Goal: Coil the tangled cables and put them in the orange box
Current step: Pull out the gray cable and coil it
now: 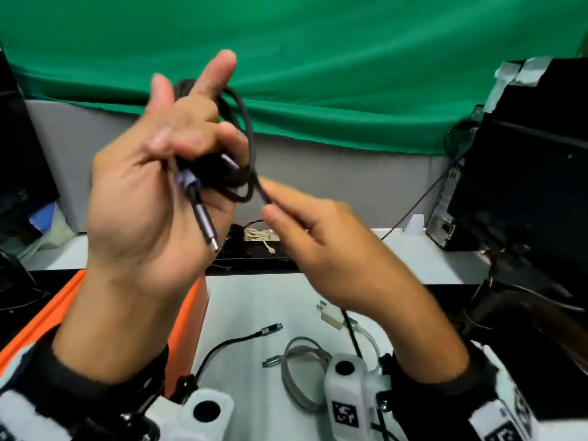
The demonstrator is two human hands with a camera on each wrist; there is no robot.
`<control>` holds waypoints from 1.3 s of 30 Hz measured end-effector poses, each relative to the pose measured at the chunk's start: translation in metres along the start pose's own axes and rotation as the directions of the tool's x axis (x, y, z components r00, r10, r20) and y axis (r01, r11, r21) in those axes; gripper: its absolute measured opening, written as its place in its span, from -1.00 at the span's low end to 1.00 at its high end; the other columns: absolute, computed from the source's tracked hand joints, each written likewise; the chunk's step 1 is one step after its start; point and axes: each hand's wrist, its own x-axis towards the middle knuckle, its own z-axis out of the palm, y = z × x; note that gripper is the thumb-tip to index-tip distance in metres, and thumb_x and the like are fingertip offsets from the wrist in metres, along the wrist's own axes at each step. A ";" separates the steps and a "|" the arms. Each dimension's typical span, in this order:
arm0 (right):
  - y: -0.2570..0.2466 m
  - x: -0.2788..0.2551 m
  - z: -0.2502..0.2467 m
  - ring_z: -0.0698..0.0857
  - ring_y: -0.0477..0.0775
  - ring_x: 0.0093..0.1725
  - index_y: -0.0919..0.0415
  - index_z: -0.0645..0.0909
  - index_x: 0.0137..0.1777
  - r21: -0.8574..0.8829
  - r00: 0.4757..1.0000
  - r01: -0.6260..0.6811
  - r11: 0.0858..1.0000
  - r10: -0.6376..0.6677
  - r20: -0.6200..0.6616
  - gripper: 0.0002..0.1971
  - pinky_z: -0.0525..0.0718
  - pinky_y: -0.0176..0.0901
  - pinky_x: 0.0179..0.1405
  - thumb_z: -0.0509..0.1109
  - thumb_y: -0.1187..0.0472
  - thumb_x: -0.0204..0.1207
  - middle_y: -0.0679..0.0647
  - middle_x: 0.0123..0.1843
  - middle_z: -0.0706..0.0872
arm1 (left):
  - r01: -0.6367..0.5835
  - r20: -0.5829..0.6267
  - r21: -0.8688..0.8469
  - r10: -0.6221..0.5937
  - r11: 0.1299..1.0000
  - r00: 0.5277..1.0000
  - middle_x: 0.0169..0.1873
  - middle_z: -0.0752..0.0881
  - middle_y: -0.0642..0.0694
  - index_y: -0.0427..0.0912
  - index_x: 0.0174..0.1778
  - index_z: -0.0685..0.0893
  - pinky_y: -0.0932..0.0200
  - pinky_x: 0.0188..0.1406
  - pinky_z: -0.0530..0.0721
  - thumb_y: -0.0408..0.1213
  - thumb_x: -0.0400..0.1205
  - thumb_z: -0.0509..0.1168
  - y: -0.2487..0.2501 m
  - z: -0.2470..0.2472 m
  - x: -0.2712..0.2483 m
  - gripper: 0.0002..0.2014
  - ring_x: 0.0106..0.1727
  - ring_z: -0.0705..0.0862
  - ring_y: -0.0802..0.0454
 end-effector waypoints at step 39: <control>0.002 -0.002 0.024 0.64 -0.01 -0.16 0.01 0.64 0.07 -0.134 0.971 0.031 0.990 0.002 0.238 -0.71 0.64 0.08 -0.11 0.15 -0.09 0.80 -0.09 -0.21 0.72 | -0.304 0.229 0.577 0.208 0.758 0.951 -0.42 0.63 0.10 -0.29 0.41 0.39 -0.02 0.29 0.70 -0.24 0.82 0.11 0.004 -0.030 0.010 -0.71 0.10 0.84 -0.12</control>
